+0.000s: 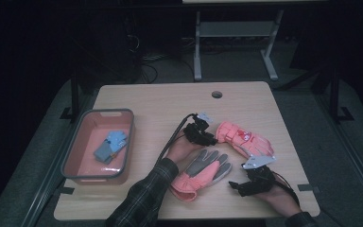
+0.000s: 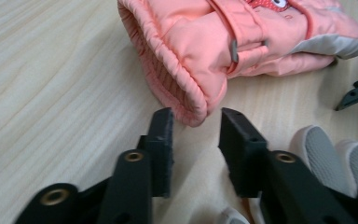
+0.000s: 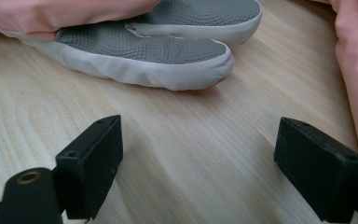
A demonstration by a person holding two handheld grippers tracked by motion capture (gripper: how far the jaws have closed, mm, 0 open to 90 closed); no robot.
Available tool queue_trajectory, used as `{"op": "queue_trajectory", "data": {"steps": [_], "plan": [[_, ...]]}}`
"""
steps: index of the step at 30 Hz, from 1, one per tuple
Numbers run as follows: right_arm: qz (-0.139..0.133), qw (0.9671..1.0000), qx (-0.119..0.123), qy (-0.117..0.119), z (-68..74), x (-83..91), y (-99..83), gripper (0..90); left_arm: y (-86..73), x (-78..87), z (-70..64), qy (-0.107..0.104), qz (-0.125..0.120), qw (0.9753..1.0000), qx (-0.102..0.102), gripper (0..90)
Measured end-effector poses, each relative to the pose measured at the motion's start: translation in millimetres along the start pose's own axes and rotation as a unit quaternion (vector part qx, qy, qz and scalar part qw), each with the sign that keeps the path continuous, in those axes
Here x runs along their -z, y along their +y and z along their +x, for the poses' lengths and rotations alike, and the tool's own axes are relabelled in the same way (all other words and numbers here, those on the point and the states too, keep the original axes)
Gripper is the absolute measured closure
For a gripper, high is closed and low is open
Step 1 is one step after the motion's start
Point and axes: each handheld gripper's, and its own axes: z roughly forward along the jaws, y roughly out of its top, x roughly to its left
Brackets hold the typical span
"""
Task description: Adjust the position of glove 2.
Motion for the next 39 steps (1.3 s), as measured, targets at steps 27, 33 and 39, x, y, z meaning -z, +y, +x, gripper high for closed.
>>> {"op": "queue_trajectory", "data": {"steps": [27, 33, 39], "plan": [[-0.011, 0.9982, -0.023, -0.055, -38.2, 1.2, 23.0, 79.0, -30.5, 63.7, 8.7, 0.073, -0.006, 0.9969, 0.028, 87.4], [-0.015, 0.9976, -0.034, -0.058, -49.4, -10.2, 42.5, 87.4, -48.8, 79.8, 3.3, 0.092, -0.003, 0.9947, 0.047, 87.4], [-0.013, 0.9977, -0.047, -0.047, -56.9, -23.8, 62.5, 90.0, -69.7, 93.1, -5.2, 0.100, -0.004, 0.9929, 0.065, 87.4]]}}
